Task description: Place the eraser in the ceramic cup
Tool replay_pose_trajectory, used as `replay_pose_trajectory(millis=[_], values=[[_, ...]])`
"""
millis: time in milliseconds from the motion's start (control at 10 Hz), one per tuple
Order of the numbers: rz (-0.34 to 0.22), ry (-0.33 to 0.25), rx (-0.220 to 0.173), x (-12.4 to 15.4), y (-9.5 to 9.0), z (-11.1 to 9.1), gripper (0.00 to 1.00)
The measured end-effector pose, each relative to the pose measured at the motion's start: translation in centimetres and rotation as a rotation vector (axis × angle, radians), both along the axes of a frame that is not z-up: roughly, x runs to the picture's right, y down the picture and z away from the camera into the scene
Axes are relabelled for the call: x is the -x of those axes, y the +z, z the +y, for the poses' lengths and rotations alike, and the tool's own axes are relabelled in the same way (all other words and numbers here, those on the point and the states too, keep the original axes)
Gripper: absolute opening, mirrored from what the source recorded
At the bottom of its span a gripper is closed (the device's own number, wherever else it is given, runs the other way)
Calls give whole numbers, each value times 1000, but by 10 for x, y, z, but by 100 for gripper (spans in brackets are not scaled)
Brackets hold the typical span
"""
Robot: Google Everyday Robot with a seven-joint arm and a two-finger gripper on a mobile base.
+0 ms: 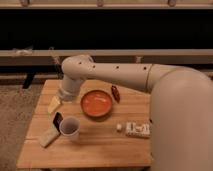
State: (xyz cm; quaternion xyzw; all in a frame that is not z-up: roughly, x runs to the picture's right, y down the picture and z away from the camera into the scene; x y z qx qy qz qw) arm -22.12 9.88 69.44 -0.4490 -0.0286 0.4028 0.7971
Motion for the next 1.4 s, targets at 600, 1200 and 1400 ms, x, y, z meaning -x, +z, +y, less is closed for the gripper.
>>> replay_pose_trajectory(millis=[600,1200,1400], values=[[59,-171,-61,45,5,43,80],[147,-215,-119,64,32,57,80],[171,-205,-129,65,39,53,80]])
